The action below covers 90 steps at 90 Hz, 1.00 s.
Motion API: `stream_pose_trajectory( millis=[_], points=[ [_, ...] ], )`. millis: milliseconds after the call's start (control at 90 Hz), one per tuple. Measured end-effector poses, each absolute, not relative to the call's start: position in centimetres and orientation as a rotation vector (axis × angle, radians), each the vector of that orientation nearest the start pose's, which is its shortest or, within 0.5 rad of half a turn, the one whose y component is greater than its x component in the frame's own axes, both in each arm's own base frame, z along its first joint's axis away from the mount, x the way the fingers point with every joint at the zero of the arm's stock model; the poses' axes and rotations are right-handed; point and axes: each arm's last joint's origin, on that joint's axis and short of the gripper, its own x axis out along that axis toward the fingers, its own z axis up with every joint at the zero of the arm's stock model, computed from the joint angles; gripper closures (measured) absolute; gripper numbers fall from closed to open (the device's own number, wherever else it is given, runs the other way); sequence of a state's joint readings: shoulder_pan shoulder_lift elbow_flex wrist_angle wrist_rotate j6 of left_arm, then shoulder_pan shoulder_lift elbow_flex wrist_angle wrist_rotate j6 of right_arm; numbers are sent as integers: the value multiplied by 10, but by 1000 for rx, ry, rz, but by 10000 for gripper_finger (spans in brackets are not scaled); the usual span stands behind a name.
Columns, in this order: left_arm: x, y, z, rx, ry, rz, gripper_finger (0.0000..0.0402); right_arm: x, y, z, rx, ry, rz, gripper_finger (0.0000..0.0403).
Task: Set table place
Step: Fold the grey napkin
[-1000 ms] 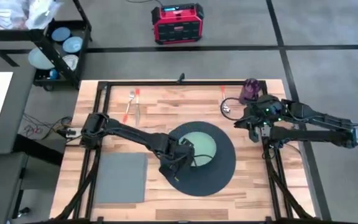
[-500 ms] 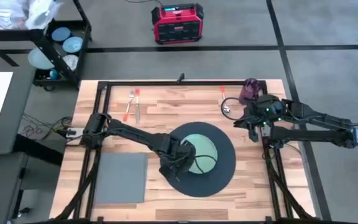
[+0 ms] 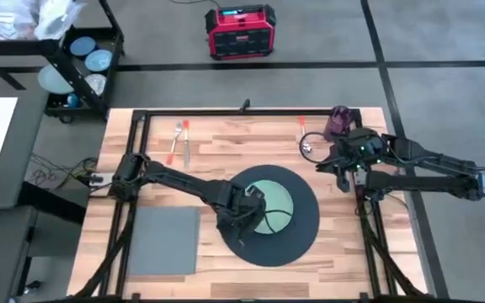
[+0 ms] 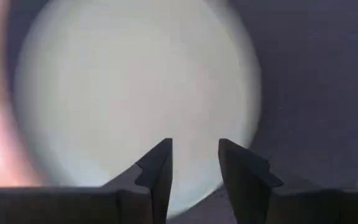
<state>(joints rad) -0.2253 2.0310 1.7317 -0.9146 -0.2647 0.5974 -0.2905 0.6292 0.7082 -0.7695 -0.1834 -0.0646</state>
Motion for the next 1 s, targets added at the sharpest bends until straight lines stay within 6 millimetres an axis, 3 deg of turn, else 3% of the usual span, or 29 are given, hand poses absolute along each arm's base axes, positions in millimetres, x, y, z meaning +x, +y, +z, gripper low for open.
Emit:
stream_pose_trajectory(
  millis=[100,289,522,656,844,1000],
  points=[
    [410,-80,257,865,1234,-188,291,116,-29,276,96,684,-81,355],
    [381,-70,282,594,1368,-85,318,116,-29,276,92,684,-78,355],
    [332,-80,257,470,1567,-80,329,116,-29,276,90,683,-73,355],
    [312,-87,251,331,1583,-106,325,116,-29,276,88,683,-71,355],
    [291,-110,241,174,1590,-176,324,116,-29,276,88,683,-71,355],
    [286,-132,228,130,1549,-216,324,116,-29,276,88,683,-71,355]
  ],
)
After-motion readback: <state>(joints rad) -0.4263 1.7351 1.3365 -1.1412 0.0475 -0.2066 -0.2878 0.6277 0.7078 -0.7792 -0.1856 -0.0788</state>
